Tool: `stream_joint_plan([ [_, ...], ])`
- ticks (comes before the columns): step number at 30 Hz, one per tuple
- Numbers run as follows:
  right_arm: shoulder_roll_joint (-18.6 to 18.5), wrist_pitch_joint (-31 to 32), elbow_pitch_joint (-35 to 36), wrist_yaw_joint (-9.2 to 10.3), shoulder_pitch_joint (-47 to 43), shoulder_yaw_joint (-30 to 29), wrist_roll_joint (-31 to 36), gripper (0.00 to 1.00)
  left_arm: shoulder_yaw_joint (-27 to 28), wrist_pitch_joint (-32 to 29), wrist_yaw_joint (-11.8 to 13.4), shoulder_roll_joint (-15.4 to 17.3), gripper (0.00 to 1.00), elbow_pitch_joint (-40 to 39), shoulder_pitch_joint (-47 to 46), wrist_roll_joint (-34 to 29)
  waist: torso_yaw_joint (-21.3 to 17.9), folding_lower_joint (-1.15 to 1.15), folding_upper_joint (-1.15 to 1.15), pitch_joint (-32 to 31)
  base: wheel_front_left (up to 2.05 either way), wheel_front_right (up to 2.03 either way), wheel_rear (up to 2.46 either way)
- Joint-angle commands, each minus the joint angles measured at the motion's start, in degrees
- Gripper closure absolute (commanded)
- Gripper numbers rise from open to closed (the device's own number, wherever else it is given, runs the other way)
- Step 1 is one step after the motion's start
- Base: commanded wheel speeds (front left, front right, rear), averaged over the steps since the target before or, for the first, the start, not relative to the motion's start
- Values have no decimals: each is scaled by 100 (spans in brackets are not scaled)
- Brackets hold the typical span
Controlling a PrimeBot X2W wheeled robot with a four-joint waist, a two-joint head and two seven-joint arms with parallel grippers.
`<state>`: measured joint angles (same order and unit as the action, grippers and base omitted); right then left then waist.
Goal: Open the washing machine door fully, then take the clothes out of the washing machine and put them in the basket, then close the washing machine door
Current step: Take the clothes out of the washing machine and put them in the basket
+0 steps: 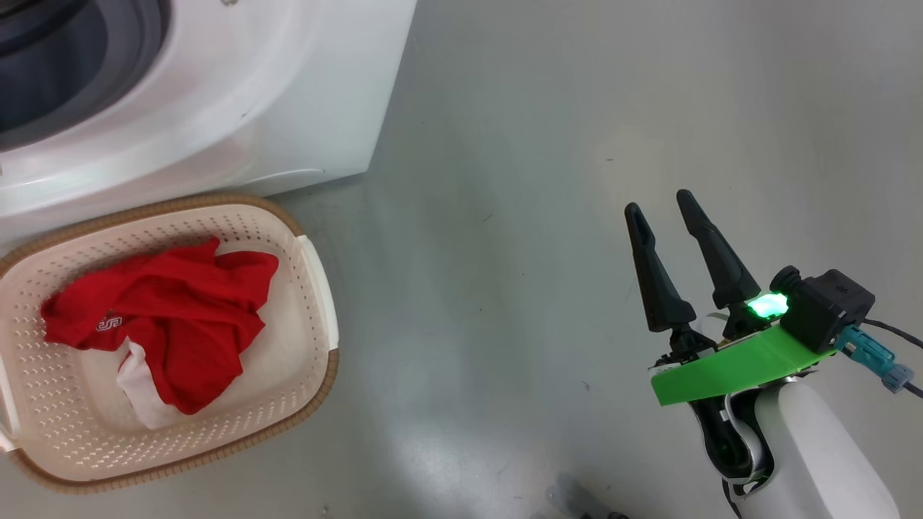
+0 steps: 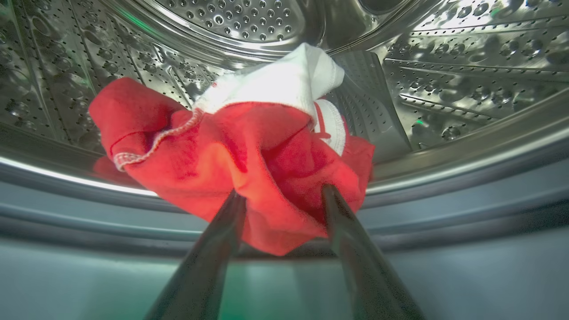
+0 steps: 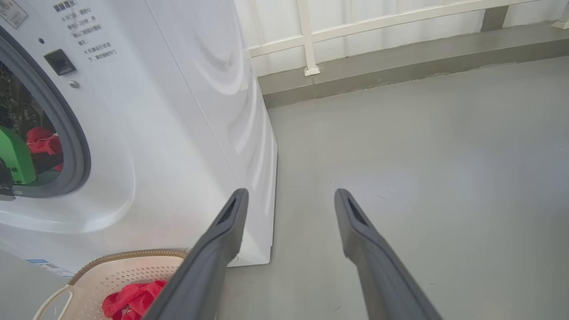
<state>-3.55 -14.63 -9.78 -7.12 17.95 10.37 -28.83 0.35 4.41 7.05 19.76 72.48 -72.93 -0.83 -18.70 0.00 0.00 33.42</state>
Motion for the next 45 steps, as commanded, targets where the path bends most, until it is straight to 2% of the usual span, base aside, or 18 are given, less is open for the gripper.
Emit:
stream_joint_plan([
  [1, -12, -37, 128, -36, -23, 125, -60, 0, 28, 81, 51, 330, 68, -76, -66, 19, -15, 0, 0, 8, 0, 0, 0],
  [3, -6, -37, 126, -36, -29, 113, -58, 0, 4, 120, 54, 329, 100, -50, -67, 26, -13, 0, 0, 7, 0, 0, 0],
  [8, 2, -37, 92, -36, -20, 89, -48, 0, -30, 296, 27, 252, 100, -10, -35, 88, 38, 0, 0, -25, 0, 0, 0],
  [15, -38, -37, 39, -36, -103, 67, -18, 0, 58, 875, -196, -27, 100, -41, 289, 358, 205, 0, 0, -302, 0, 0, 0],
  [20, -132, -37, 40, -36, -225, 11, -1, 0, 132, 1043, -363, -275, 100, -317, 709, 558, 372, 0, 0, -554, 0, 0, 0],
  [27, -258, -37, 51, -36, -415, -55, 25, 0, 262, 1057, -472, -472, 100, -1638, 1605, 729, 573, 0, 0, -881, 0, 0, 0],
  [45, -447, -37, 68, -36, -751, -191, 87, 0, 626, 1058, -710, -863, 100, -4172, 3108, 772, 957, 0, 0, -1376, 0, 0, 0],
])
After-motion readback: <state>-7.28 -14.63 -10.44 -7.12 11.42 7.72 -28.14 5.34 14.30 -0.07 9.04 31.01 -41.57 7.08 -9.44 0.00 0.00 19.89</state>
